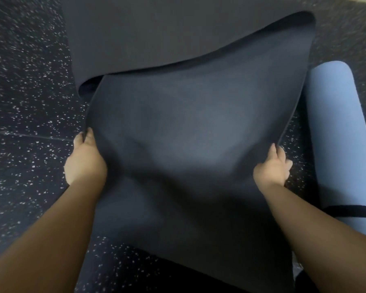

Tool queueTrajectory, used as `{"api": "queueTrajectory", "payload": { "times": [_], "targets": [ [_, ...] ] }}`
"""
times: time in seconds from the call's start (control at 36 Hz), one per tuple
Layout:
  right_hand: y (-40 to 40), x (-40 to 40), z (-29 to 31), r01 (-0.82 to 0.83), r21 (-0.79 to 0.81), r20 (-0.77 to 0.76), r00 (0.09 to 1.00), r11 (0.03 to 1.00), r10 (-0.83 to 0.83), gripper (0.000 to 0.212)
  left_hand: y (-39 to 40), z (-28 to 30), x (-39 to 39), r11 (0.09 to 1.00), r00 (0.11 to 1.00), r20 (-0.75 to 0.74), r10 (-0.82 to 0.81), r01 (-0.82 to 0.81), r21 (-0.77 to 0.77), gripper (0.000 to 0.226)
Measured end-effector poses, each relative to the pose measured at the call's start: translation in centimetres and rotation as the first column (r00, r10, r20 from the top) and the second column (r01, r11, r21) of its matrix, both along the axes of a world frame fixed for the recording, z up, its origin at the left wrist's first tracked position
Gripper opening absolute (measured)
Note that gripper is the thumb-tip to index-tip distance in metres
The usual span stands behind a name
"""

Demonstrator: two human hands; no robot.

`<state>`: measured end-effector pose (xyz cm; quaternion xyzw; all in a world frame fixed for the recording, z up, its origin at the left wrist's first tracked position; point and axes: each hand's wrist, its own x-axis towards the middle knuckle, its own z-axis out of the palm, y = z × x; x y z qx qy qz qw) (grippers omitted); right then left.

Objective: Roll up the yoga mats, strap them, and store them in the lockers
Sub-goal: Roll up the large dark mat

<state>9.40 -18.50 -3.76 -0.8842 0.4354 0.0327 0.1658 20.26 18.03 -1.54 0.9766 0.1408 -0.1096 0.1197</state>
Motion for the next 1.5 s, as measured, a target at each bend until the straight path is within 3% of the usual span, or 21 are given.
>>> {"api": "queueTrajectory", "payload": {
  "times": [0.14, 0.28, 0.47, 0.61, 0.81, 0.92, 1.03, 1.08, 1.17, 1.31, 1.5],
  "targets": [
    [1.8, 4.4, 2.3, -0.218, -0.066, 0.139, 0.964, 0.974, 0.225, 0.06, 2.8, 0.8, 0.4, 0.995, 0.993, 0.072, 0.09, -0.086, -0.05, 0.075],
    [4.0, 10.3, 5.6, -0.441, -0.125, 0.209, 0.864, 0.889, 0.458, 0.053, 5.7, 2.0, 0.2, 0.967, 0.968, 0.086, 0.237, -0.227, -0.119, 0.075],
    [8.5, 16.6, 8.8, -0.597, 0.038, -0.004, 0.802, 0.801, 0.598, 0.08, 8.9, 2.3, -1.1, 0.931, 0.938, 0.062, 0.34, -0.327, -0.161, 0.076],
    [10.1, 14.0, 6.7, -0.662, 0.131, -0.096, 0.733, 0.738, 0.674, 0.078, 9.1, 2.2, -1.6, 0.961, 0.964, 0.01, 0.267, -0.265, -0.083, 0.068],
    [10.0, 7.4, 3.4, -0.742, 0.241, -0.104, 0.621, 0.626, 0.777, 0.08, 9.1, 1.2, -2.8, 0.983, 0.99, 0.123, 0.075, -0.095, 0.16, 0.06],
    [9.8, 3.8, 1.5, -0.767, 0.354, -0.178, 0.506, 0.535, 0.844, 0.091, 7.8, -0.4, -4.2, 0.978, 0.995, -0.098, -0.03, 0.05, 0.204, 0.057],
    [10.4, 0.3, -0.1, -0.764, 0.438, -0.265, 0.393, 0.473, 0.88, 0.099, 4.5, -3.0, -8.2, 0.97, 0.901, -0.361, -0.242, 0.239, -0.054, 0.08],
    [10.8, -0.9, -0.7, -0.78, 0.435, -0.3, 0.346, 0.45, 0.889, 0.106, 2.7, -3.9, -10.8, 0.942, 0.846, -0.415, -0.335, 0.315, -0.118, 0.091],
    [11.0, -1.8, -1.1, -0.811, 0.405, -0.351, 0.289, 0.422, 0.891, 0.098, 0.7, -4.5, -13.5, 0.923, 0.818, -0.445, -0.364, 0.382, -0.051, 0.099],
    [10.5, -2.6, -1.1, -0.839, 0.31, -0.249, 0.381, 0.446, 0.89, 0.056, 0.7, -4.2, -13.7, 0.93, 0.866, -0.348, -0.36, 0.364, -0.055, 0.061],
    [10.8, -3.7, -0.7, -0.853, 0.178, -0.165, 0.467, 0.492, 0.869, 0.044, 1.3, -4.1, -13.3, 0.948, 0.939, -0.176, -0.297, 0.267, -0.173, 0.034]
  ]
}}
